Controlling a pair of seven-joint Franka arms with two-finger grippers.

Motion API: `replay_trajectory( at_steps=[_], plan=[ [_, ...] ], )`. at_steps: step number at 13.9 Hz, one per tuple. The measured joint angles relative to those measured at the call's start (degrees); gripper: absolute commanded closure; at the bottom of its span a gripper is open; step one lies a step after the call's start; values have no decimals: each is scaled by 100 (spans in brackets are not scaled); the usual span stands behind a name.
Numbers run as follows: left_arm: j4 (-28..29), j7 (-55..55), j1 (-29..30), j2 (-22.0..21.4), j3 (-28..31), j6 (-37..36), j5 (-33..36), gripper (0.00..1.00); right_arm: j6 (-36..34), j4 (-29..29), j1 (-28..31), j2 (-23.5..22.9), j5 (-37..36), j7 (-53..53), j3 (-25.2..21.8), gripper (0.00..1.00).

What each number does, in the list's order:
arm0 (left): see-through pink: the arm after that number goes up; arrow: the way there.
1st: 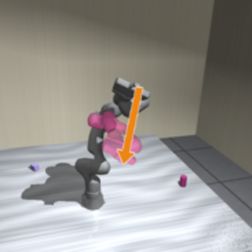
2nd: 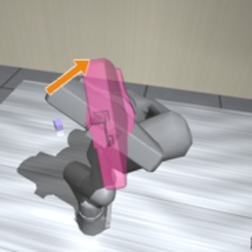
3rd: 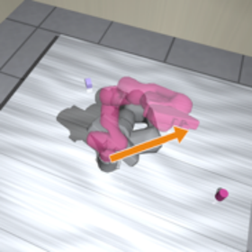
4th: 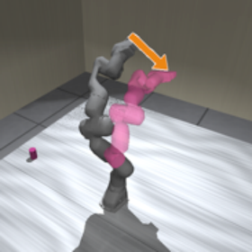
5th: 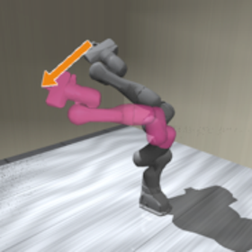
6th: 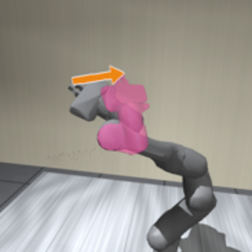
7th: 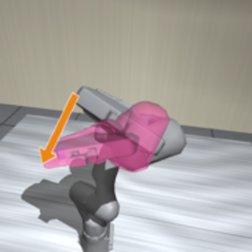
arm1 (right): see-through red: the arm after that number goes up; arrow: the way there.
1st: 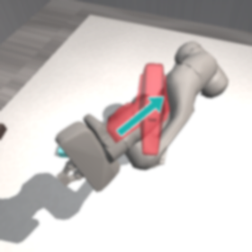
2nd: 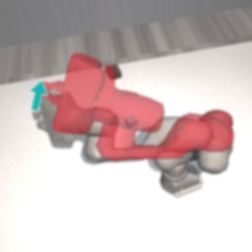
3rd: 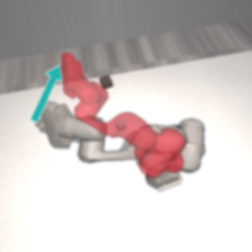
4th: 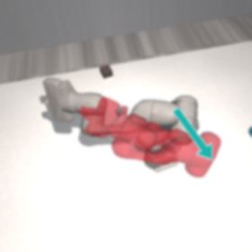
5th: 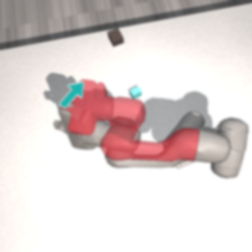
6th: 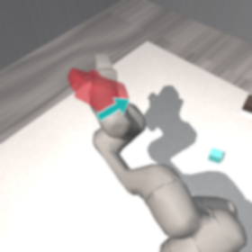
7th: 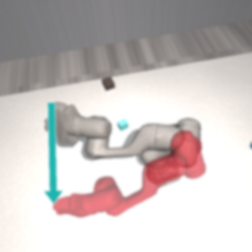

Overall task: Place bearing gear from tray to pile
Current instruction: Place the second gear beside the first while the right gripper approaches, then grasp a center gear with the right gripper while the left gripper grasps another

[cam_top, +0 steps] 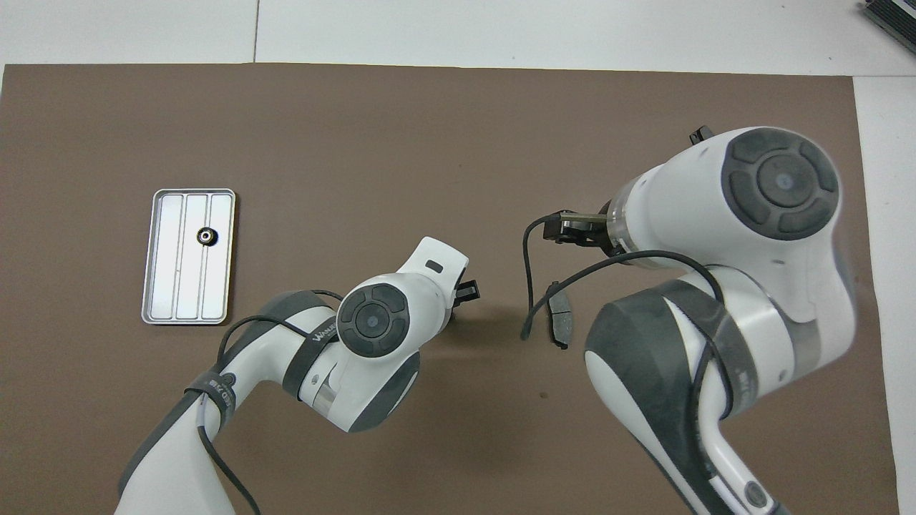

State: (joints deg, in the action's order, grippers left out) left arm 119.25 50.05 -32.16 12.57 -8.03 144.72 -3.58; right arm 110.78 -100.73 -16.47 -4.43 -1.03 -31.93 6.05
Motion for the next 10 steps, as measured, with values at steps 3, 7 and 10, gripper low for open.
replay_trajectory(
  at_steps=[3,7,10],
  plan=[
    [-298,-409,812,-65,137,-565,2,31,307,6,-412,-298,-2,-514,4,0],
    [-538,-2256,2320,-181,183,-1103,2,33,774,8,-1017,-796,-27,-1207,6,0],
    [-535,-3120,2978,-180,183,-1144,2,35,1063,3,-1401,-1182,-74,-1575,6,0]
  ],
)
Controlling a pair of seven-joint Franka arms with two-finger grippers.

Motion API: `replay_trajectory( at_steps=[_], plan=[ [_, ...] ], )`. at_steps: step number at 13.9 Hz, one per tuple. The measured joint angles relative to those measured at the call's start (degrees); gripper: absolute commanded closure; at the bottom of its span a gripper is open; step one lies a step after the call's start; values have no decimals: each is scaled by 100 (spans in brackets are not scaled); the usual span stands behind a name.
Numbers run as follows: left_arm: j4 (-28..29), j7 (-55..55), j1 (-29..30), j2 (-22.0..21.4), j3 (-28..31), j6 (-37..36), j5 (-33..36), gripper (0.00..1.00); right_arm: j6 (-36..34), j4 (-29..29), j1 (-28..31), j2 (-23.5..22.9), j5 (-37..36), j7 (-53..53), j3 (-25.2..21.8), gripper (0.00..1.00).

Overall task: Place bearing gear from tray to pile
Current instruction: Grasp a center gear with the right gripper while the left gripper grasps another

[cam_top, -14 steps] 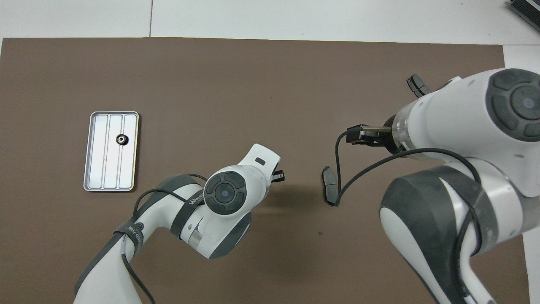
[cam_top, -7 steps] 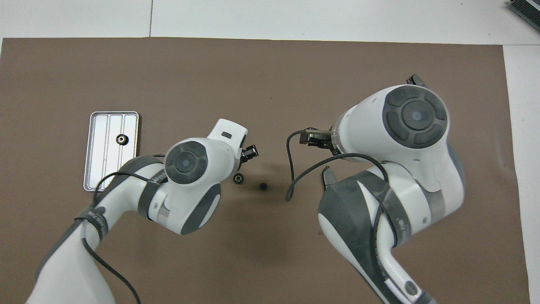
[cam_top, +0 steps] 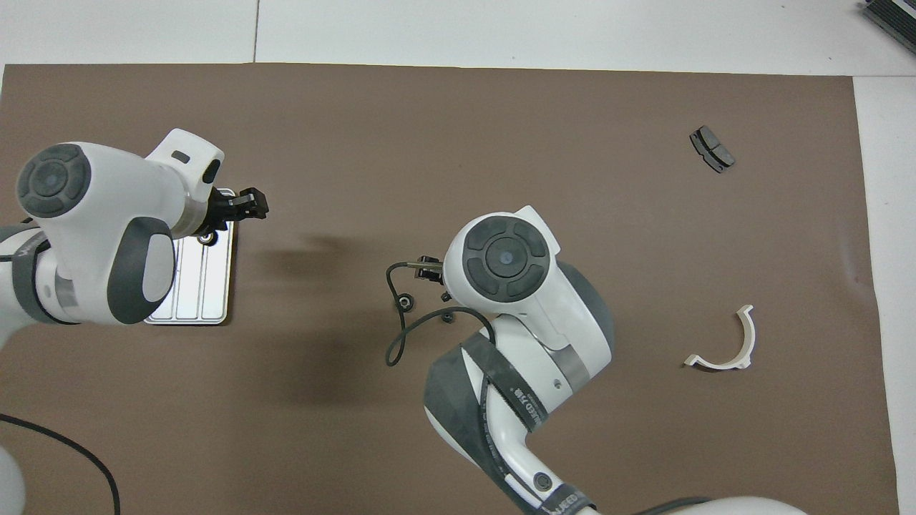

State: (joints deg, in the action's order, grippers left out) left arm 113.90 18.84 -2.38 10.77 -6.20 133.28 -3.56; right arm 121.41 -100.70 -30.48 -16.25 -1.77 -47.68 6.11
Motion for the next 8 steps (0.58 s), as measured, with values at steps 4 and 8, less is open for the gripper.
replay_trajectory(
  at_steps=[4,8],
  plan=[
    [39,-937,643,5,-3,1,0,37,313,-42,-304,-420,-191,-205,-2,0],
    [125,-1286,861,137,-16,348,0,38,1059,-361,-447,-843,-419,-466,-2,9]
  ],
)
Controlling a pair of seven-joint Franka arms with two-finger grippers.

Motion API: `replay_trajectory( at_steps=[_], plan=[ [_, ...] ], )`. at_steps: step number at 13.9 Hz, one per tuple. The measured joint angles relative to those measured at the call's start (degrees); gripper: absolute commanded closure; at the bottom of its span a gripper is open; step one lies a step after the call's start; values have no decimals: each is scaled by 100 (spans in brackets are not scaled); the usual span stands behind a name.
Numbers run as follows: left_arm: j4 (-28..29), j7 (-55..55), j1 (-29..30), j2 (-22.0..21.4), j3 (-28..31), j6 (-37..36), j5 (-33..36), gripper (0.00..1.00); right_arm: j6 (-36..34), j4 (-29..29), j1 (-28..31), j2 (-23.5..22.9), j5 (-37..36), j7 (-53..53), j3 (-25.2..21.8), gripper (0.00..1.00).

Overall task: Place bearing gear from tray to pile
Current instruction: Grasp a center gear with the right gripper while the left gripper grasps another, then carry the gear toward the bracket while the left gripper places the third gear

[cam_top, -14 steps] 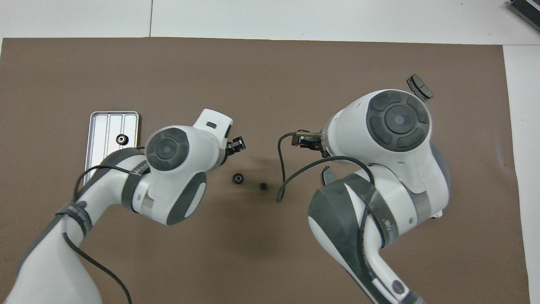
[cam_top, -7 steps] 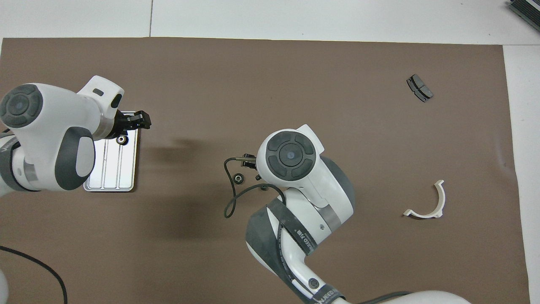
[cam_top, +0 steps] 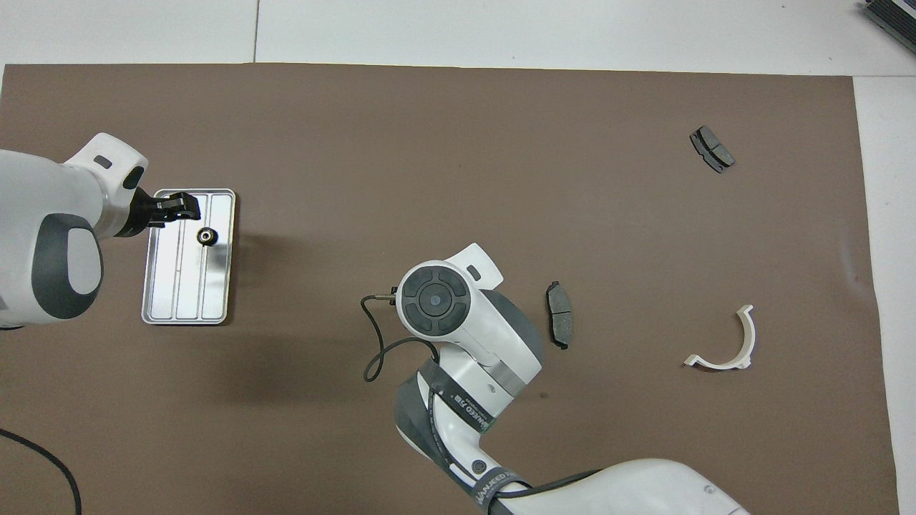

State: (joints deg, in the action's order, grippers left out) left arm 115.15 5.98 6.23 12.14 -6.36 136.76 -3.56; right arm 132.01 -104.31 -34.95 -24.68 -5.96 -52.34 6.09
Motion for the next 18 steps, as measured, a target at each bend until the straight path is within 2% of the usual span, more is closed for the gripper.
replay_trajectory(
  at_steps=[5,7,9,12,15,18],
  plan=[
    [294,-1,0,223,-43,557,0,44,133,-246,-13,20,-3,0,-1,35],
    [511,-5,0,260,-43,878,0,49,133,-263,-29,33,-3,0,-1,48],
    [600,-6,0,278,-45,978,0,53,133,-302,-73,41,-3,-3,-1,78],
    [612,-8,0,282,-48,982,0,59,133,-374,-81,83,-32,-6,-12,100],
    [647,-11,-1,290,-66,983,0,63,133,-404,107,207,-91,-8,-74,100],
    [683,-21,-1,299,-69,990,0,73,129,-439,702,502,-141,372,-84,100]
  ],
)
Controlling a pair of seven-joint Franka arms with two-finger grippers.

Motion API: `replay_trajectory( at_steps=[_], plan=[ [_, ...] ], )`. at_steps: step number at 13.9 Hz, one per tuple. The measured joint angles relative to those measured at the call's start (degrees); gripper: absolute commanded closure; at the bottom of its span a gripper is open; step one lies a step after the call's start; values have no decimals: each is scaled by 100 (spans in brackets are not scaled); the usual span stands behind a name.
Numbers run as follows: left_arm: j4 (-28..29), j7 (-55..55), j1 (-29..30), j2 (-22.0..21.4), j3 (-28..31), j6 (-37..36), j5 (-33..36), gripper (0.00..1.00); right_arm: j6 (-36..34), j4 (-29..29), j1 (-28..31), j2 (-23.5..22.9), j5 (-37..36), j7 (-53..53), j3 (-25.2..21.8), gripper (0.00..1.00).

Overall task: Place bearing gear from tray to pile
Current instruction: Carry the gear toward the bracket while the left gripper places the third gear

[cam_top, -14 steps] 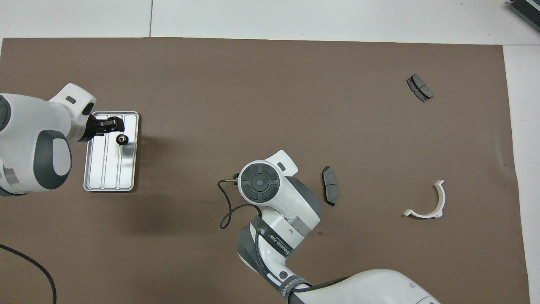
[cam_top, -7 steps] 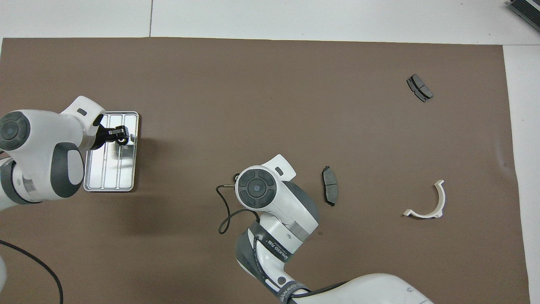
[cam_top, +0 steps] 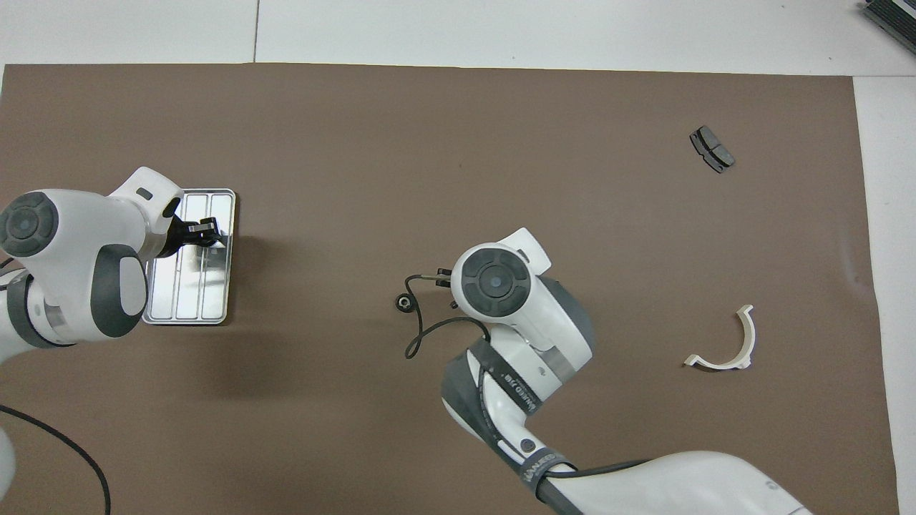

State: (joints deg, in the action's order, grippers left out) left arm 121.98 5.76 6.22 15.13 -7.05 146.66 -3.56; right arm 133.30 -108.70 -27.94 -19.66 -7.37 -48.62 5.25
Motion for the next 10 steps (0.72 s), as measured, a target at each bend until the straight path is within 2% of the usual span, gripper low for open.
replay_trajectory(
  at_steps=[3,6,10],
  plan=[
    [-12,-3,-4,0,-8,1,0,87,-7,-38,865,275,-3,900,-6,100],
    [-117,55,-73,2,-36,-3,0,87,-148,-67,1610,440,-3,1755,-8,100],
    [-431,620,-467,5,-54,-140,-1,87,-255,-84,2503,548,-1,2910,-9,100]
  ],
)
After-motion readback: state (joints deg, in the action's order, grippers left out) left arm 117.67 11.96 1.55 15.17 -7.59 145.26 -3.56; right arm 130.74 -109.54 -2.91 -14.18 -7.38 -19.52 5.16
